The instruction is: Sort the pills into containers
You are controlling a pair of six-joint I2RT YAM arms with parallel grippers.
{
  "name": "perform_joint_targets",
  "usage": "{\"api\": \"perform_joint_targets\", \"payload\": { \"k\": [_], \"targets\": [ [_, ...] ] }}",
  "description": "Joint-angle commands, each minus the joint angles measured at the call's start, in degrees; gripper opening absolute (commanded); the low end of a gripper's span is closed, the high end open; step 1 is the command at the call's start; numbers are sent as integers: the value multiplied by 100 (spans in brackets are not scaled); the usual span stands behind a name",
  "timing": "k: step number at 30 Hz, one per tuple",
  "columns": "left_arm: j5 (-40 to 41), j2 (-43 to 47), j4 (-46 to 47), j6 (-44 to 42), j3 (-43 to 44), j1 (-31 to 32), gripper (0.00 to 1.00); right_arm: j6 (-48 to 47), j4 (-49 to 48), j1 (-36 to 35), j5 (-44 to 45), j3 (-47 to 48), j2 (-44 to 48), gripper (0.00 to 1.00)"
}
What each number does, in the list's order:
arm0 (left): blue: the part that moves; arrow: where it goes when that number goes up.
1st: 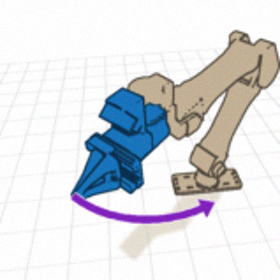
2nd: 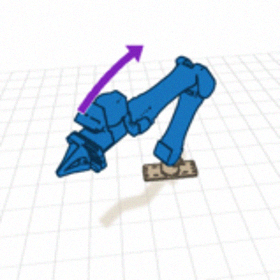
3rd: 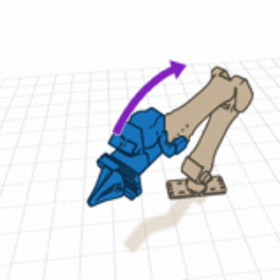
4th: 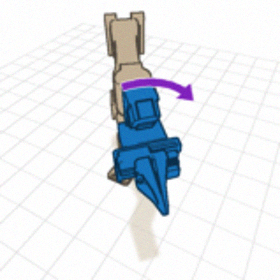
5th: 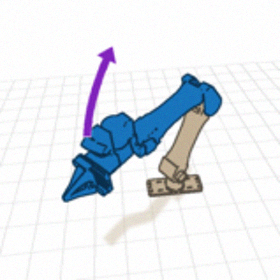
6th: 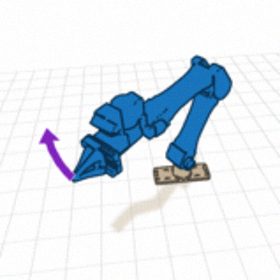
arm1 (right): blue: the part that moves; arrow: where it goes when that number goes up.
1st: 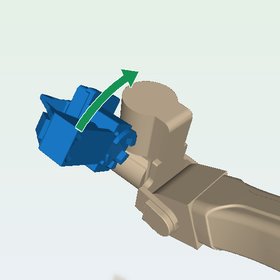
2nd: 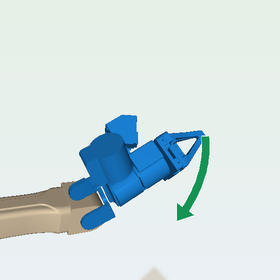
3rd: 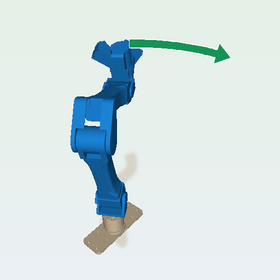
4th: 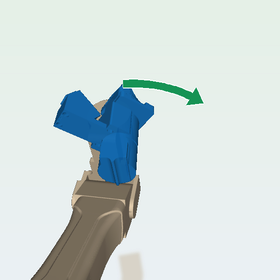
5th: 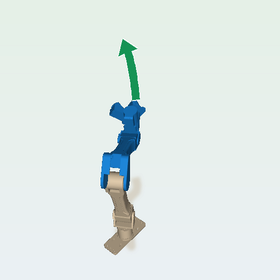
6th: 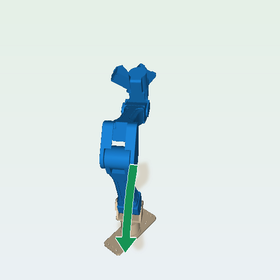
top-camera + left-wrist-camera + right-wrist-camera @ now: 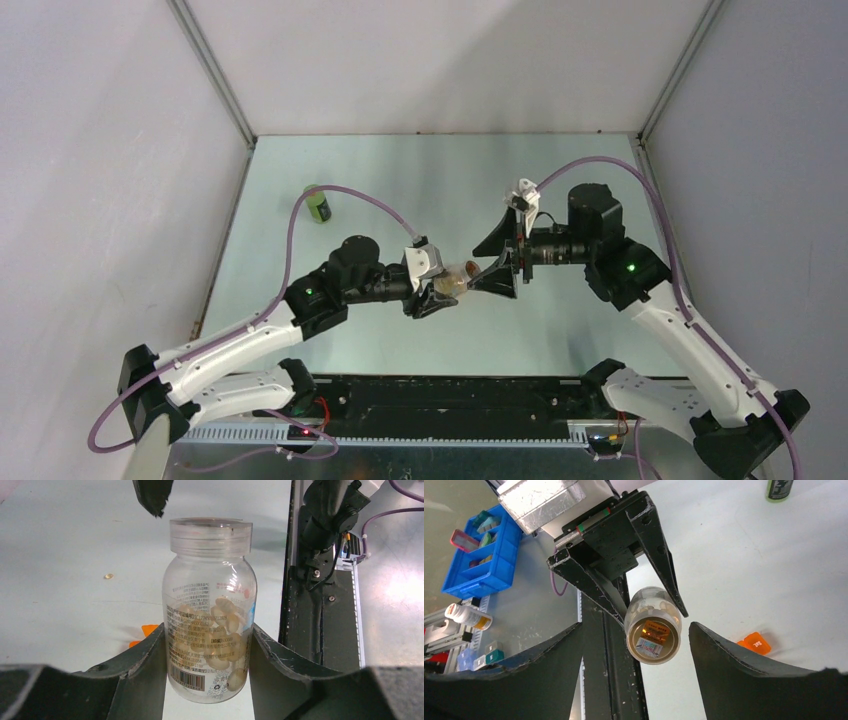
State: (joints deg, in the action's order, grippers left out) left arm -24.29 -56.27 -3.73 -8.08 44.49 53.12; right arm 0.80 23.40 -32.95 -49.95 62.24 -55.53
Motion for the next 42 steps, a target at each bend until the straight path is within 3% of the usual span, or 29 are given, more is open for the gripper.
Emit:
{"api": "perform_joint_targets", "payload": {
  "k": [1,6,10,19,21,24,30,34,36,39,42],
  "targets": [
    [-181,74,119,-99,340,6,0,-273,93,-186,163,42,-67,79],
    [-188,85,117,-101,348,7,0,-263,133,-201,302,64,-131,74],
    [-181,98,133,-103,348,5,0,-184,121,-203,497,75,-164,56],
    [63,105,224,-102,305,6,0,283,16,-407,1519,77,-366,39],
    [191,101,257,-105,285,5,0,591,-72,-590,2200,100,-447,33],
    [375,91,281,-104,276,5,0,1050,-178,-922,4011,140,-607,24],
    [535,102,325,-111,236,8,0,2614,-419,-1220,5863,148,-727,20],
    [544,115,337,-98,191,7,0,3260,-257,-1114,5898,337,-753,24],
    [545,117,336,-98,179,5,0,3231,-254,-942,5368,421,-722,36],
    [548,110,333,-90,169,9,0,2886,-350,-680,4150,424,-562,65],
    [538,104,342,-92,174,14,0,2093,-367,-570,3526,349,-348,80]
  ]
}}
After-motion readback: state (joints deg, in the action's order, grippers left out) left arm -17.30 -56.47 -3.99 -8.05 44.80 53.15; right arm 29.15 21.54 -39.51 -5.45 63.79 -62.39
